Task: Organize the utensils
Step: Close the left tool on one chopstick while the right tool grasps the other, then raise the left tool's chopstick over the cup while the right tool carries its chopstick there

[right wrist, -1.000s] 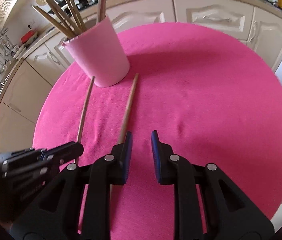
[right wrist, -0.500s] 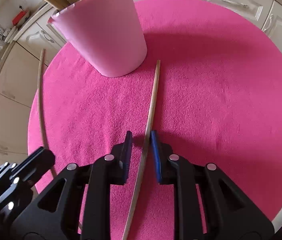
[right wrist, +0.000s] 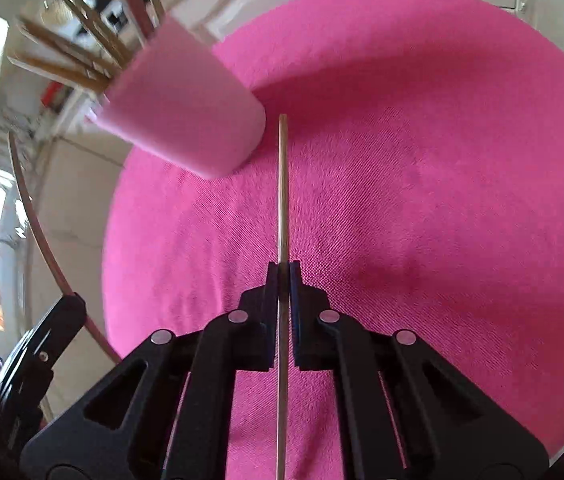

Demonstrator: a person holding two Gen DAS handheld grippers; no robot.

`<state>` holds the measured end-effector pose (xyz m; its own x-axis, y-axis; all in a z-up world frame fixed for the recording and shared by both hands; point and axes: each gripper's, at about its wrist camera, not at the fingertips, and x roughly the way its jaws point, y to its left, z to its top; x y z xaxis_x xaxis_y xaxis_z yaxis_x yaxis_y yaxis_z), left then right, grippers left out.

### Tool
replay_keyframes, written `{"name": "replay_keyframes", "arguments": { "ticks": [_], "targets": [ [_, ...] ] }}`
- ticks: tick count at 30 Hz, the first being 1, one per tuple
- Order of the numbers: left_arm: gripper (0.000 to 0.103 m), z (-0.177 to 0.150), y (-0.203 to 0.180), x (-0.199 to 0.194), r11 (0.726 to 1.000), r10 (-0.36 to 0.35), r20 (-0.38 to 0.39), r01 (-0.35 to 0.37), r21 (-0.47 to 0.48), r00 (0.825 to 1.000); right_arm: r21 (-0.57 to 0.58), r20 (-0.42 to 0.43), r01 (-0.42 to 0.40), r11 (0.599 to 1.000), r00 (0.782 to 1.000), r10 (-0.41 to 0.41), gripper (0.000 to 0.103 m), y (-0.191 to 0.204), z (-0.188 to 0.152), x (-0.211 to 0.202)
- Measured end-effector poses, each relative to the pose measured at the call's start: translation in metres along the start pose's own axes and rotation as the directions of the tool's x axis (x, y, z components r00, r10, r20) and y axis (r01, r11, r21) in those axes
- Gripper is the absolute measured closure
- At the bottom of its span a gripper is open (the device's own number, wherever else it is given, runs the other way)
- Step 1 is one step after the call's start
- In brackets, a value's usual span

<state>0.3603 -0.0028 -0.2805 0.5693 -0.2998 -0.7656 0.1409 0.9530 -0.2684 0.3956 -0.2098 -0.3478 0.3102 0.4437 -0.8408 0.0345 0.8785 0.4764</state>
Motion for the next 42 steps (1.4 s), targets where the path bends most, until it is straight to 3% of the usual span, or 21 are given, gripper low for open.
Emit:
{"name": "replay_keyframes", "arguments": {
  "ticks": [7, 13, 16, 20, 23, 27, 32, 34, 37, 42],
  "targets": [
    [0.097, 0.016, -0.017, -0.025, 0.999, -0.040, 0.126, 0.036, 0.036, 0.991, -0.019, 0.205, -0.072, 0.997, 0.976, 0.075, 0.097, -0.006, -0.003, -0.061],
    [0.097, 0.040, -0.026, -0.045, 0.998, -0.048, 0.242, 0.037, 0.051, 0.969, -0.056, 0.396, -0.089, 0.994, 0.912, 0.104, 0.097, 0.005, -0.002, -0.100],
    [0.097, 0.055, -0.027, -0.054, 0.998, -0.052, 0.297, 0.038, 0.052, 0.953, -0.080, 0.532, -0.078, 0.994, 0.840, 0.109, 0.097, 0.017, -0.005, -0.125],
    [0.097, 0.075, -0.024, -0.060, 0.998, -0.060, 0.363, 0.052, 0.032, 0.930, -0.099, 0.640, -0.086, 0.991, 0.758, 0.130, 0.097, 0.021, 0.000, -0.149],
    [0.097, 0.093, -0.024, -0.059, 0.999, -0.043, 0.411, 0.036, 0.024, 0.911, -0.139, 0.692, -0.084, 0.987, 0.704, 0.158, 0.097, 0.027, 0.009, -0.159],
    [0.097, 0.115, -0.024, -0.055, 1.000, -0.018, 0.465, 0.012, 0.015, 0.885, -0.200, 0.736, -0.065, 0.978, 0.649, 0.193, 0.097, 0.039, 0.015, -0.172],
    [0.097, 0.136, -0.026, -0.045, 1.000, 0.003, 0.505, -0.016, 0.020, 0.863, -0.259, 0.758, -0.055, 0.964, 0.607, 0.238, 0.097, 0.060, 0.030, -0.171],
    [0.097, 0.143, -0.026, -0.038, 0.999, 0.005, 0.505, -0.021, 0.025, 0.863, -0.285, 0.758, -0.054, 0.957, 0.599, 0.259, 0.097, 0.066, 0.038, -0.167],
    [0.097, 0.146, -0.023, -0.029, 0.999, 0.018, 0.506, -0.035, 0.023, 0.862, -0.315, 0.753, -0.048, 0.948, 0.596, 0.281, 0.097, 0.076, 0.049, -0.159],
    [0.097, 0.150, -0.016, -0.013, 0.999, 0.028, 0.484, -0.035, 0.006, 0.875, -0.347, 0.745, -0.037, 0.937, 0.596, 0.299, 0.097, 0.087, 0.063, -0.149]
  ]
}}
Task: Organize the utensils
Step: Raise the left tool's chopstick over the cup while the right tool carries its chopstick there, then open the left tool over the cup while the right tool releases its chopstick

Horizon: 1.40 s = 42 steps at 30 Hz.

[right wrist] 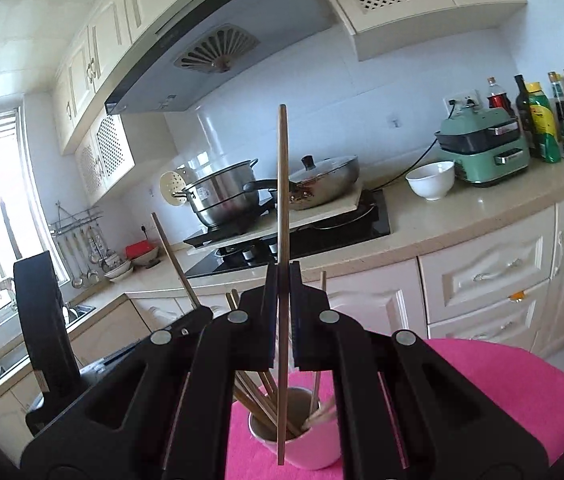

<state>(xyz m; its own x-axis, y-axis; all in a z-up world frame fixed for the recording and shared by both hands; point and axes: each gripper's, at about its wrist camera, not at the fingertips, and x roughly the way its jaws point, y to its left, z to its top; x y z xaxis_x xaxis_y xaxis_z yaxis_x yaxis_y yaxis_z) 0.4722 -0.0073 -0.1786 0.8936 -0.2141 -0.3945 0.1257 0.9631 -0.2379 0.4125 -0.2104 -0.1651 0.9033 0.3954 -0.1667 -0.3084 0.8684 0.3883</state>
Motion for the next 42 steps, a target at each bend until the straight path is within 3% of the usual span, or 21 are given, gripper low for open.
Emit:
{"name": "replay_keyframes", "arguments": {
  "ticks": [19, 27, 30, 42],
  "targets": [
    [0.097, -0.054, 0.013, 0.019, 0.998, 0.056, -0.133, -0.051, 0.039, 0.990, -0.089, -0.024, -0.011, 0.996, 1.000, 0.009, 0.097, 0.020, -0.013, 0.038],
    [0.095, -0.058, 0.022, 0.017, 0.998, 0.056, -0.171, -0.060, -0.016, 0.984, -0.124, -0.046, -0.005, 0.992, 0.999, 0.000, 0.097, 0.024, -0.021, 0.047],
    [0.078, -0.056, 0.024, 0.013, 0.997, 0.064, -0.166, -0.069, -0.024, 0.984, -0.136, -0.055, -0.004, 0.991, 0.998, -0.004, 0.097, 0.024, -0.021, 0.050],
    [0.069, -0.047, 0.030, -0.011, 0.989, 0.142, -0.131, -0.146, -0.015, 0.981, -0.215, -0.096, -0.006, 0.977, 0.995, -0.015, 0.097, 0.031, -0.036, 0.053]
  ]
}}
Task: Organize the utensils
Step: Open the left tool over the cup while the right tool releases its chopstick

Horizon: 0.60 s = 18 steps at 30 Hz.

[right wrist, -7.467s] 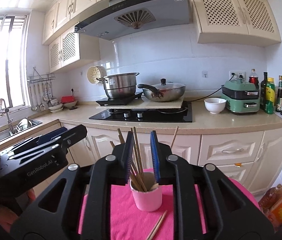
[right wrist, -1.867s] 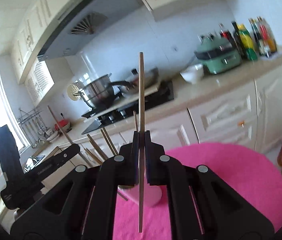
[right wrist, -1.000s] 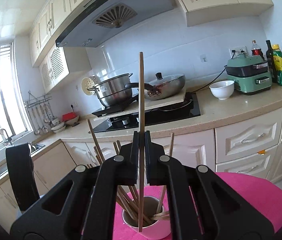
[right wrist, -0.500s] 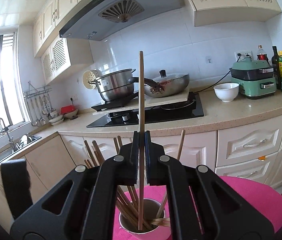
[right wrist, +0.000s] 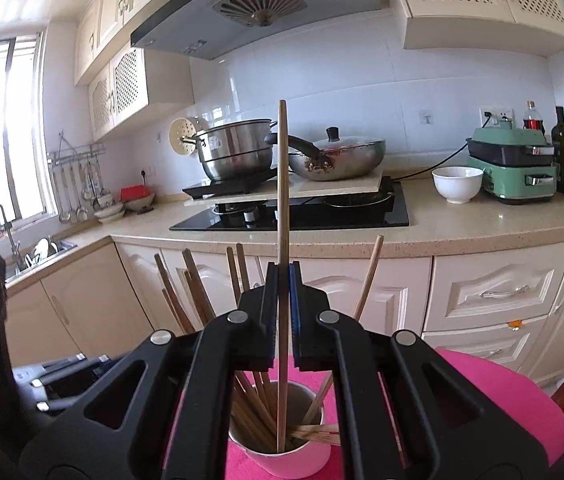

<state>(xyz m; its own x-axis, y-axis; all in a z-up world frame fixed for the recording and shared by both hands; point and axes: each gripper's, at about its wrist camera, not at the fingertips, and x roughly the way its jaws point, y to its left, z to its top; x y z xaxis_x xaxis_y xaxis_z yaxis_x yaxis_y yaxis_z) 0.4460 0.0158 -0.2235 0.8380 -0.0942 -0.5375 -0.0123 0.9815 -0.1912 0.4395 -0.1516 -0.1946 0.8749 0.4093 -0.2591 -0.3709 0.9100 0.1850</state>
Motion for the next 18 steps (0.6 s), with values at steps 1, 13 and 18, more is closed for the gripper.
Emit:
{"name": "replay_keyframes", "arguments": {
  "ticks": [1, 13, 18],
  "targets": [
    [0.069, 0.001, 0.001, -0.001, 1.000, 0.008, 0.001, -0.008, 0.002, 1.000, -0.009, -0.003, 0.001, 1.000, 1.000, -0.002, 0.097, 0.001, -0.001, 0.000],
    [0.069, 0.005, 0.006, -0.010, 0.997, 0.071, 0.011, -0.072, 0.032, 0.997, -0.085, -0.035, 0.009, 0.996, 0.999, -0.012, 0.097, 0.014, -0.010, -0.008],
    [0.068, 0.006, 0.008, -0.013, 0.996, 0.077, 0.012, -0.077, 0.033, 0.997, -0.089, -0.040, 0.025, 0.996, 0.999, -0.029, 0.097, 0.013, -0.011, -0.013]
  ]
}}
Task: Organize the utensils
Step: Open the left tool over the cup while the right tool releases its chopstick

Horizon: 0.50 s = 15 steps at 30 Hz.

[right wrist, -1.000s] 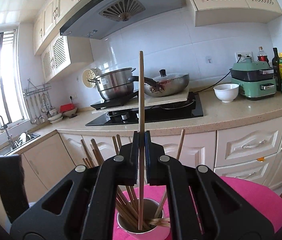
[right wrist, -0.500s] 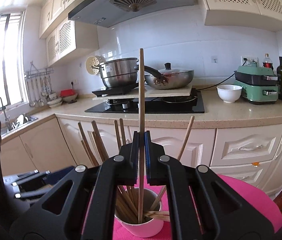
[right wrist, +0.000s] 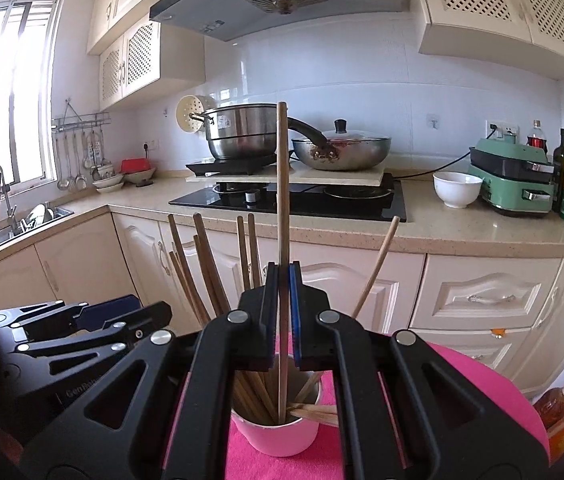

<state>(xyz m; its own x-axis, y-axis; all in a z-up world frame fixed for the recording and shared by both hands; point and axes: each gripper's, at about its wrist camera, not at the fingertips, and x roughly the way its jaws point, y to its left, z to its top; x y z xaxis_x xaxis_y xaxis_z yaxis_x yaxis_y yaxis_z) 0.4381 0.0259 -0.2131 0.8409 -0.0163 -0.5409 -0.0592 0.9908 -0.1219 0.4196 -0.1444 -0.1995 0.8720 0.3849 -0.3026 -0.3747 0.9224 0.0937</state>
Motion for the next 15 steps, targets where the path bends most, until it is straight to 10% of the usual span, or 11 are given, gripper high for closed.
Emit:
{"name": "replay_keyframes", "arguments": {
  "ticks": [15],
  "targets": [
    [0.064, 0.002, 0.001, -0.015, 1.000, -0.001, 0.005, 0.001, 0.004, 1.000, 0.048, -0.037, 0.014, 0.999, 0.999, -0.012, 0.096, -0.007, 0.002, -0.010]
  ]
}}
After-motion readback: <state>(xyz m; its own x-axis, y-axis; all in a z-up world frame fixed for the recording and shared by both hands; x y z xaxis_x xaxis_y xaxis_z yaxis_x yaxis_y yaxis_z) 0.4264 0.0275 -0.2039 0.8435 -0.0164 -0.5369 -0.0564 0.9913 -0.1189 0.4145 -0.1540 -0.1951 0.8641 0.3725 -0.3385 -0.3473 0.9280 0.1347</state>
